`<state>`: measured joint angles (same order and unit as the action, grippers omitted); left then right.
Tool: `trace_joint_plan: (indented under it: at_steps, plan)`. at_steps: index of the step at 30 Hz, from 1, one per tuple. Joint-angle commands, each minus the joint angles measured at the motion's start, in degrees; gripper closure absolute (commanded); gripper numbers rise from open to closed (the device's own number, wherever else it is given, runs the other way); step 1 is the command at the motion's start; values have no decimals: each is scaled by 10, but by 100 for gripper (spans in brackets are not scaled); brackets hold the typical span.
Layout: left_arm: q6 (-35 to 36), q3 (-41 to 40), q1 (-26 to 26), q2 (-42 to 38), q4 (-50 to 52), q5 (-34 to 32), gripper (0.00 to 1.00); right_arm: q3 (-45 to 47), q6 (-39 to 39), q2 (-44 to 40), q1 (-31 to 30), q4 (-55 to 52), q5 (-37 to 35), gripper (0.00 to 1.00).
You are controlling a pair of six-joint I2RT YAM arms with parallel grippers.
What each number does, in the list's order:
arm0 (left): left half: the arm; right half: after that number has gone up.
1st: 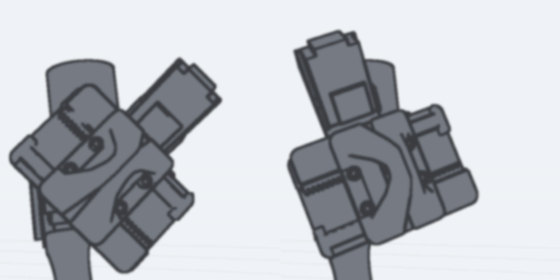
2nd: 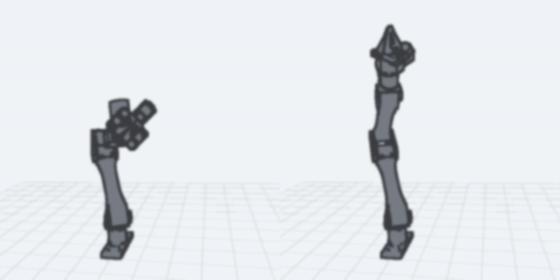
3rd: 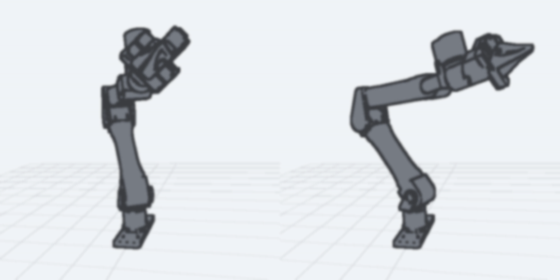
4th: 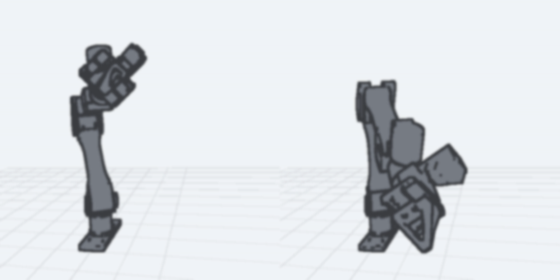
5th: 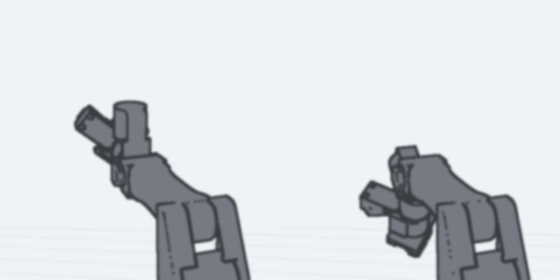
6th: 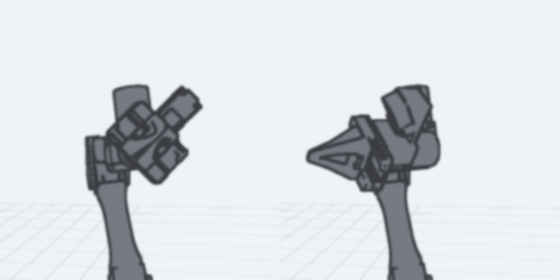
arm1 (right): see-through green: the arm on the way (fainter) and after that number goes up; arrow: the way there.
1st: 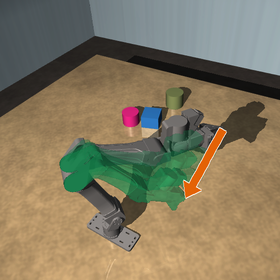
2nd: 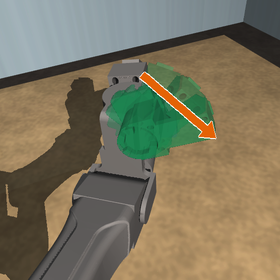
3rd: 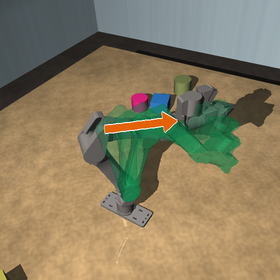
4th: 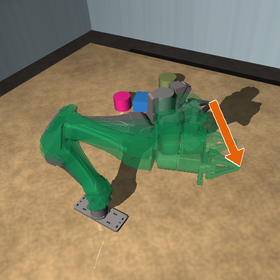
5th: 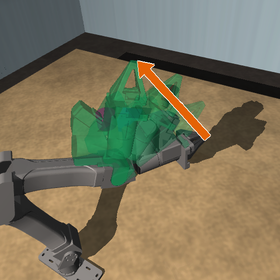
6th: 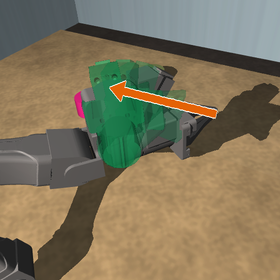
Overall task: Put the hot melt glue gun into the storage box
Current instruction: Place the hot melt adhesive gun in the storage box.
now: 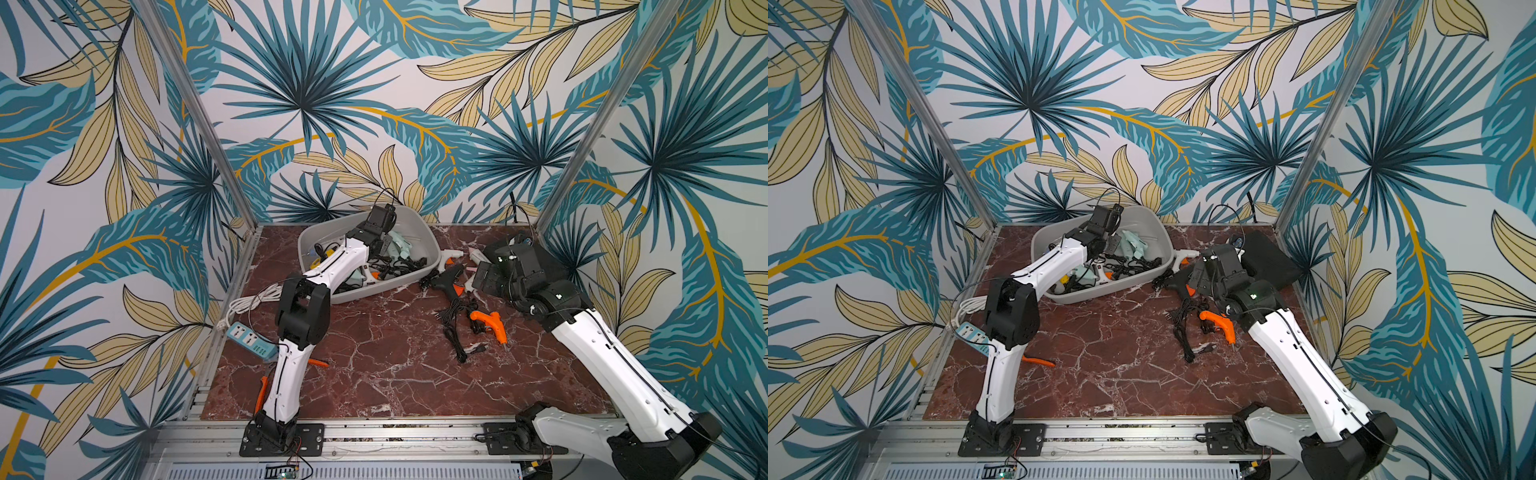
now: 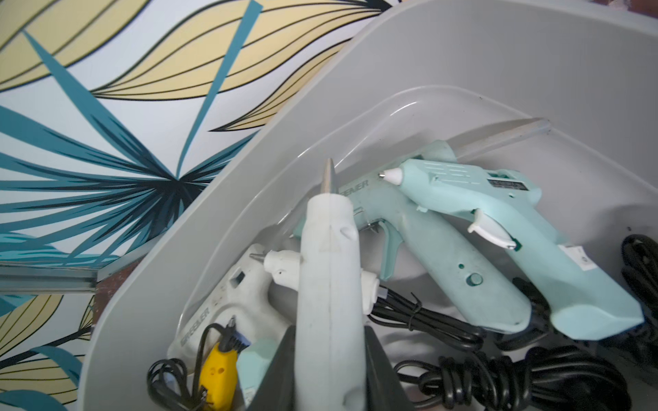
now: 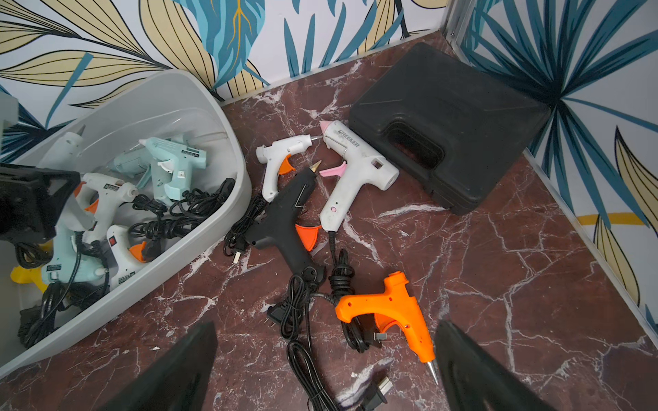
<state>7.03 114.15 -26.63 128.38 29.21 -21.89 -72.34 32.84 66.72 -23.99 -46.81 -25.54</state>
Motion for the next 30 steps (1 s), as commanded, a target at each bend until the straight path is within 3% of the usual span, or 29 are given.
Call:
trace_joint_plan:
  at_steps: [1, 9, 14, 21, 30]
  plan:
    - [-17, 25, -5, 8, 1, -5, 81, 1, 15, -13, 3, -19, -7, 1]
    - [-43, 38, -16, 37, 16, 20, 57, 9, 17, -5, 6, -25, 1, 1]
    - [-60, 38, -18, 41, 19, 37, 49, 19, 18, 6, 13, -37, 18, 1]
    - [-95, 29, -18, 22, 31, 92, 46, 43, 15, 23, 46, -42, 81, 3]
    - [-165, -59, -18, -43, -7, 215, 42, 79, 12, 25, 96, -41, 120, 4]
